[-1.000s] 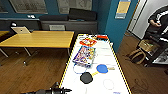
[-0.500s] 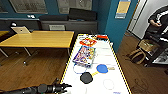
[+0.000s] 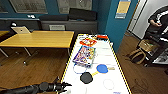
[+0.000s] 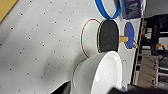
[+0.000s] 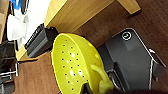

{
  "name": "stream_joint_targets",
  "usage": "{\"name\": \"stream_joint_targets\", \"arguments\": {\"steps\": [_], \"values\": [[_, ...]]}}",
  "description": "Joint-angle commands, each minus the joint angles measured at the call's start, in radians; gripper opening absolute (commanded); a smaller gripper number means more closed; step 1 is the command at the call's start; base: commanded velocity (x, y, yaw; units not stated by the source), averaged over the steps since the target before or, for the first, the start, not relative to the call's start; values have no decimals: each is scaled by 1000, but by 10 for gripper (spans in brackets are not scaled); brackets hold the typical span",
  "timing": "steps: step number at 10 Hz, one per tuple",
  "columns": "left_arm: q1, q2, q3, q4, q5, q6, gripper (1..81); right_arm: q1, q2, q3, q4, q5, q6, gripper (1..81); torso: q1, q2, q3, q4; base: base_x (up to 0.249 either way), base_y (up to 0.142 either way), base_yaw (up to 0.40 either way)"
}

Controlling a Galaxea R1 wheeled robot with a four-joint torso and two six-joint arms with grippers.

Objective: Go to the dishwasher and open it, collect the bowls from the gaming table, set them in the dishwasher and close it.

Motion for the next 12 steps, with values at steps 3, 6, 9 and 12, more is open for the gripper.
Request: {"name": "stream_joint_targets", "arguments": {"steps": [3,6,9,12], "values": [[-138,48,-59,-6,82,-12,811,32,-60,15,-48,-26,7,10,0,0,0,0,0,0,0],[-132,77,-83,8,94,-10,811,35,-59,11,-48,-27,10,10,0,0,0,0,0,0,0],[-132,132,-85,25,96,-10,811,35,-59,5,-48,-27,11,10,0,0,0,0,0,0,0],[-126,163,-92,31,96,-10,811,35,-62,6,-50,-27,11,10,0,0,0,0,0,0,0]]}}
